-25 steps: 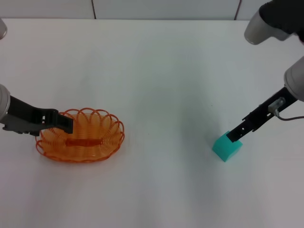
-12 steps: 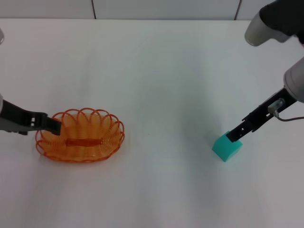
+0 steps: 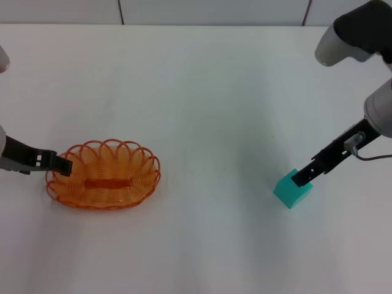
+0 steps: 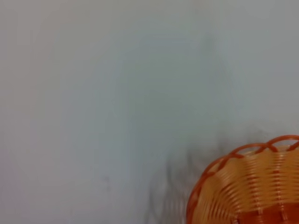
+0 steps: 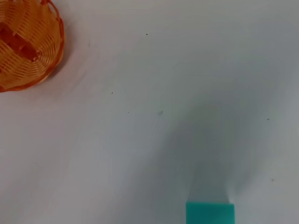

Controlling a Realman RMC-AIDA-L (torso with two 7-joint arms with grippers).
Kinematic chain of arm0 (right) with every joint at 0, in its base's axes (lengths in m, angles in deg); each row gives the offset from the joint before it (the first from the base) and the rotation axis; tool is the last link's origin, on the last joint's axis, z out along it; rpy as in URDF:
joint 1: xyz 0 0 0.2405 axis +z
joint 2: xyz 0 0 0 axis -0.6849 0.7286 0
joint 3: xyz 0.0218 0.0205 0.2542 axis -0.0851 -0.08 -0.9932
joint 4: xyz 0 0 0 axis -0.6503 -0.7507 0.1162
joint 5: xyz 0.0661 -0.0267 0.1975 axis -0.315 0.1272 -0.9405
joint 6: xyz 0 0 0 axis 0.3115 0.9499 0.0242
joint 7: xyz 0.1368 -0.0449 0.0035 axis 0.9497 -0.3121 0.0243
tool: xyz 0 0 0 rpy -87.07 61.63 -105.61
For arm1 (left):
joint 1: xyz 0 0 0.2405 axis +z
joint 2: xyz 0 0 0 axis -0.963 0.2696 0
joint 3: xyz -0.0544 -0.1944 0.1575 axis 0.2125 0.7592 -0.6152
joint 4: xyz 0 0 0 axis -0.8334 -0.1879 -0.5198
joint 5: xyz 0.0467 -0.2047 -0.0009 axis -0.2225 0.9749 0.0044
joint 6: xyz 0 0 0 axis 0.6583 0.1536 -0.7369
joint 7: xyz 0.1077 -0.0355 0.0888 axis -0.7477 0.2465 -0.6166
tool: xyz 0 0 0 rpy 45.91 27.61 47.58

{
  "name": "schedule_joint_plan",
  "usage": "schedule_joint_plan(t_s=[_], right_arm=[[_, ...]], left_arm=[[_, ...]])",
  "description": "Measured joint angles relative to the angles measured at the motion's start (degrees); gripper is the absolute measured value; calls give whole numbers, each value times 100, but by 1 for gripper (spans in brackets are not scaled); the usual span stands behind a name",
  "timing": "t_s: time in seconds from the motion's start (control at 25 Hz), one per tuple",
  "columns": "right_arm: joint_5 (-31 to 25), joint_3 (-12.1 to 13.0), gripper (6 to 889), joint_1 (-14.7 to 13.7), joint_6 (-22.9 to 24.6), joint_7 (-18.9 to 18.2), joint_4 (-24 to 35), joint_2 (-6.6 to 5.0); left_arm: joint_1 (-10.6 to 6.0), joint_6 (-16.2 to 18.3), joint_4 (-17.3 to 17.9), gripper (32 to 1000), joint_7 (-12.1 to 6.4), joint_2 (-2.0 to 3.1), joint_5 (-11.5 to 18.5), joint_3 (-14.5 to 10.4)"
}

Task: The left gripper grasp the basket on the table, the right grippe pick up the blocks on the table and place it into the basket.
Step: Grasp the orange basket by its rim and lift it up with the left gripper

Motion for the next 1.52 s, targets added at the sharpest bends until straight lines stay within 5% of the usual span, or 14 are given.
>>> schedule_joint_plan(t_s=[0.32,0.88,1.52], right_arm=[[-185,9,878,30,-96,-74,-226,-16],[-217,-13,878,39,-168,-127,-311,-23],[-220,-13,879,39,-224,-180,-355,-27]], left_arm=[[-207,-437,-707,824,-166,4,-55,-14],[-493,-921,-1539,822,-193,0,-143,-41],[-512,-997,-1667,820,-193,-12,-144,-42]])
